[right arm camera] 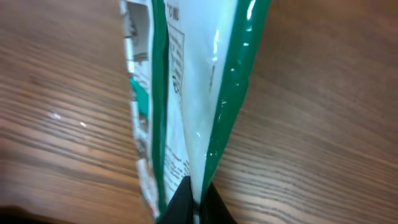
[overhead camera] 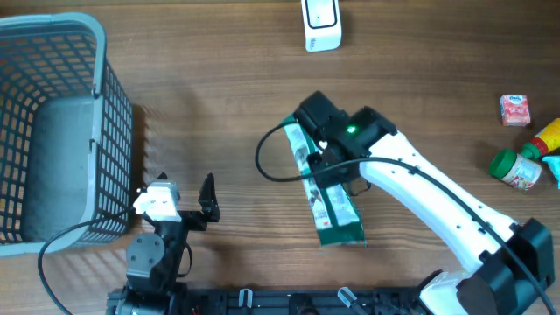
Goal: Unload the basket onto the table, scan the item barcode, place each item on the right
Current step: 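Grasp the glove packet's top edge with the right gripper and lift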
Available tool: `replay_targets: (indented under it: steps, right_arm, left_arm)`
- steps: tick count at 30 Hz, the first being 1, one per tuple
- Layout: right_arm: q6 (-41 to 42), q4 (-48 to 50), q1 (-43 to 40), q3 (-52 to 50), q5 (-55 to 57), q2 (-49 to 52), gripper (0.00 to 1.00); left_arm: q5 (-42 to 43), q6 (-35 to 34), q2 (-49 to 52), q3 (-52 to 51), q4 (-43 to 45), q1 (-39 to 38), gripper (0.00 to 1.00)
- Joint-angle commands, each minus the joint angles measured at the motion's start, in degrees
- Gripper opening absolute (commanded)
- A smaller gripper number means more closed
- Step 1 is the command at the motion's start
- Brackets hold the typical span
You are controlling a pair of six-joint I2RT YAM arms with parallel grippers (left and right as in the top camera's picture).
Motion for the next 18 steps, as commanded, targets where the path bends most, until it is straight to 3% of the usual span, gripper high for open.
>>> replay_targets:
  steps: [1, 3, 12, 18]
  right_arm:
    - [-2.25, -0.13, 0.07, 5.51, -5.57, 0.35, 0.04]
    - [-3.41, -0.94, 0.07, 7.32, -10.82, 0.28, 0.04]
    - [-3.63, -1.16, -0.04, 7.45, -13.0, -2.47, 0.04]
    - [-5.84, 1.97, -0.04, 7.45, -20.33, -2.45, 0.04]
  left_arm:
    - [0.46, 1.11, -0.24, -0.22, 0.07, 0.22, 1.0]
    - [0.46, 1.11, -0.24, -0.22, 0.07, 0.22, 1.0]
    - [0.46, 1.09, -0.24, -0.22, 0.07, 0.22, 1.0]
    - [0.46, 1.09, -0.24, -0.22, 0.07, 0.22, 1.0]
